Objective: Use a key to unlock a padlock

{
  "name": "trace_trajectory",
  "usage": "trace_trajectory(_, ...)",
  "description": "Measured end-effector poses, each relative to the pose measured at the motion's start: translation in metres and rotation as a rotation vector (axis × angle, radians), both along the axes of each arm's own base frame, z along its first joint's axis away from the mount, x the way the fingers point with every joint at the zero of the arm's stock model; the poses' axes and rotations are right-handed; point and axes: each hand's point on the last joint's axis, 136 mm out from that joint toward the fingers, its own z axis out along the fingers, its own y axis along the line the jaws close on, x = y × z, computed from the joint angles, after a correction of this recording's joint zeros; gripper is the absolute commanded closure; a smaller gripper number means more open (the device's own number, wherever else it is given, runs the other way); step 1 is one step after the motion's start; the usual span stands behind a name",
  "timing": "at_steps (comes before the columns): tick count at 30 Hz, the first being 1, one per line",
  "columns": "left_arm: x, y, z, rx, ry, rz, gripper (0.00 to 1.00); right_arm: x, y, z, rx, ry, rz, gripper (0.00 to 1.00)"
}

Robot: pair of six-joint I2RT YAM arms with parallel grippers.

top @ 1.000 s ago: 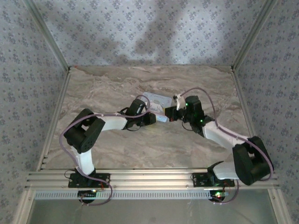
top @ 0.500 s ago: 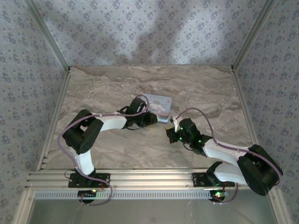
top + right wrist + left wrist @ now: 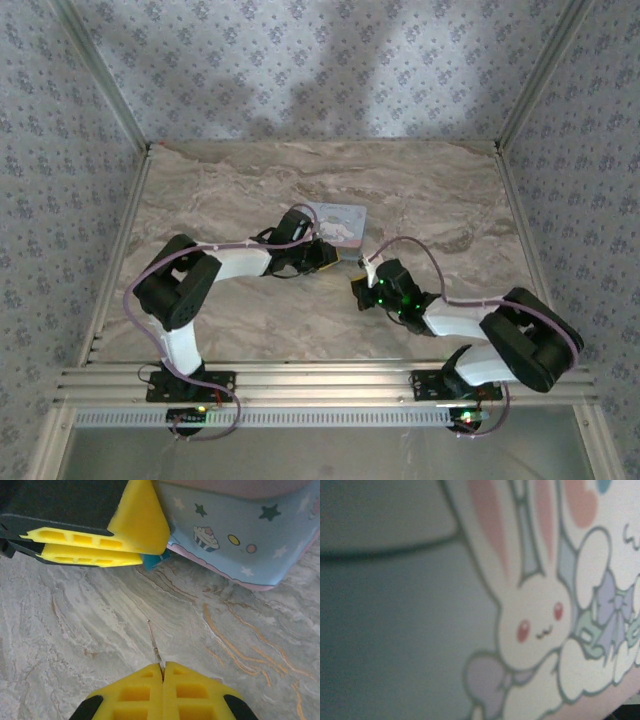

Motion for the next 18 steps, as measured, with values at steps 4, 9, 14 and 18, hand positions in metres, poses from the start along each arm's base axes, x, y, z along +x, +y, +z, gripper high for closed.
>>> trace_trajectory(4, -0.001, -0.001, 0.002, -0.005, 0.006, 0.001, 0.81, 0.005, 0.004, -0.001, 0.007, -0.026, 0.008, 1.0)
trace_trajectory(9, -0.004, -0.002, 0.005, -0.011, 0.009, -0.004, 0.81, 0.011, 0.008, -0.002, 0.015, -0.053, 0.013, 1.0)
trace_trajectory(14, -0.005, -0.002, 0.01, -0.014, 0.013, -0.003, 0.81, 0.017, 0.006, -0.006, 0.018, -0.062, 0.0, 1.0)
trace_trajectory(18, -0.006, -0.001, 0.012, -0.015, 0.012, -0.003, 0.81, 0.021, 0.005, -0.006, 0.025, -0.069, -0.01, 1.0)
